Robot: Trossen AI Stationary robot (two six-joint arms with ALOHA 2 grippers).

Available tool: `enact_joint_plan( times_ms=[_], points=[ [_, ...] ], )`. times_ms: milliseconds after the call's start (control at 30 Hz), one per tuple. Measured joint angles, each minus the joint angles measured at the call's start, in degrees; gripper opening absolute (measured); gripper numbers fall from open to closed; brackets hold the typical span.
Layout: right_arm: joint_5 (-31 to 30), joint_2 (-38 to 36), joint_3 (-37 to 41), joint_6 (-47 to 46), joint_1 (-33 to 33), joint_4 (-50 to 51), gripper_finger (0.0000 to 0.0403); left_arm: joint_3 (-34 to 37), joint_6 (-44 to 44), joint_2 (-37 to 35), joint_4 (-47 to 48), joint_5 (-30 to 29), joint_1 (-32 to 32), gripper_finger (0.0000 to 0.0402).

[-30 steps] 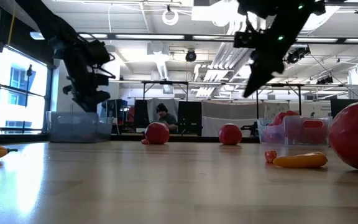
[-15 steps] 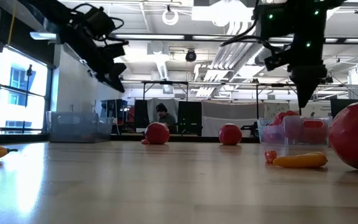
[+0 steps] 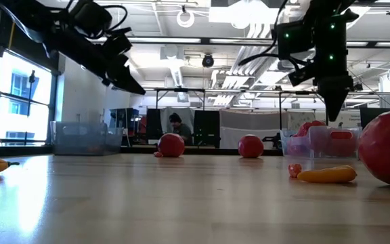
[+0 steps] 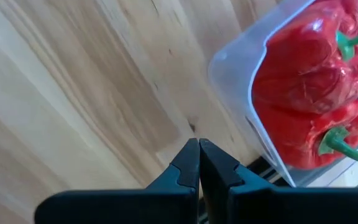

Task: Sort produce into baskets
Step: Adjust the transparent bin, then put the orange chili pepper into the top black bin

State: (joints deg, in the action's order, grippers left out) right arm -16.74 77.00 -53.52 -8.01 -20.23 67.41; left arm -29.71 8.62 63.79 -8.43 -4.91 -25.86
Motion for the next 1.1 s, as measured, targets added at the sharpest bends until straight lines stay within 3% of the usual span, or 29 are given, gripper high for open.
enact_joint_plan(
  times_ms=[300,700,1100],
  points=[
    [-0.2,2.9,0.0,3.3,-3.4,-1.4,0.0,0.0,-0.4,-0.8,-0.4,-0.2,5.1,0.0],
    [-5.7,4.9,0.0,4.0,-6.3,-6.9,0.0,0.0,-0.4,-0.8,-0.5,-3.4,7.9,0.0],
    [-1.3,2.1,0.0,2.9,-2.8,-8.3,0.0,0.0,0.0,-0.8,-0.5,-3.4,8.0,0.0]
  ],
)
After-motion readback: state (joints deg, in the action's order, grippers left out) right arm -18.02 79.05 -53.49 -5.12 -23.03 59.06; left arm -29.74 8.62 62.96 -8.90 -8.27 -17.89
